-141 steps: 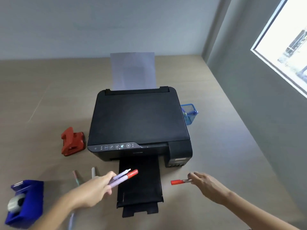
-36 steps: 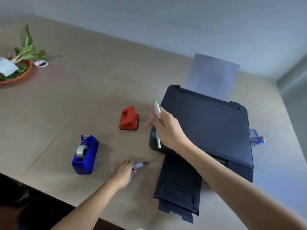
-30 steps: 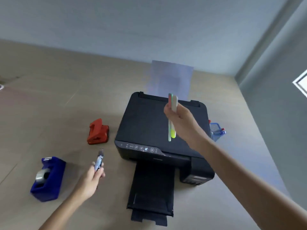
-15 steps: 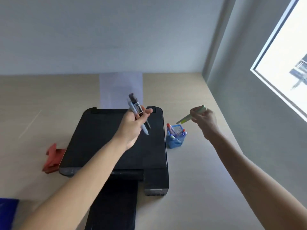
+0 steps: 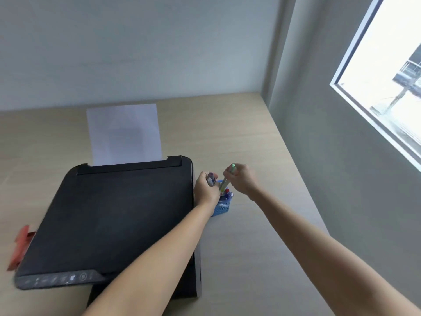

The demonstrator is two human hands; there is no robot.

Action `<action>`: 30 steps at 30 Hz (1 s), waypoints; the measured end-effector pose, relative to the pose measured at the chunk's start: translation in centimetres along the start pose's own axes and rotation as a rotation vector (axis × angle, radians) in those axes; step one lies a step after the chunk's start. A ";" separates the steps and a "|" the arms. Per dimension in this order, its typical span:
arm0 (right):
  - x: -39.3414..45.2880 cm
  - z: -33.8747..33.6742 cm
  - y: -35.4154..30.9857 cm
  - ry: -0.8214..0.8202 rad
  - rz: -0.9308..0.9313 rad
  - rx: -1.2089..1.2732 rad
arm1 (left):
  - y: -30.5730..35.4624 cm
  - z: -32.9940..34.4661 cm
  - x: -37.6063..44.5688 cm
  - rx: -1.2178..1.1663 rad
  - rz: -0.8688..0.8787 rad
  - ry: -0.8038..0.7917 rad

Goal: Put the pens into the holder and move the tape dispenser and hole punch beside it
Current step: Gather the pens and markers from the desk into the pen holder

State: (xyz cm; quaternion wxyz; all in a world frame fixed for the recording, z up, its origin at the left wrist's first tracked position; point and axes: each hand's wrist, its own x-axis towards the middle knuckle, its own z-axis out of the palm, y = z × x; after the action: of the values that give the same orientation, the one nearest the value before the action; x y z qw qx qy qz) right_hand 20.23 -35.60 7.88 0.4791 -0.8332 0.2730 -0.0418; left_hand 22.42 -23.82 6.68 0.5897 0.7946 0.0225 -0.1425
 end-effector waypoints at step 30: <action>-0.2 1.4 4.9 -0.060 0.241 0.113 | -2.0 1.9 -1.6 -0.145 -0.305 0.022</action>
State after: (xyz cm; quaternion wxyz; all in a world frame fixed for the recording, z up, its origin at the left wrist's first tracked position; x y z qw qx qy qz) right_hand 18.51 -36.39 3.15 0.5349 -0.7668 0.3539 0.0258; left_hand 20.11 -24.79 4.71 0.6169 0.7387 0.1598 -0.2196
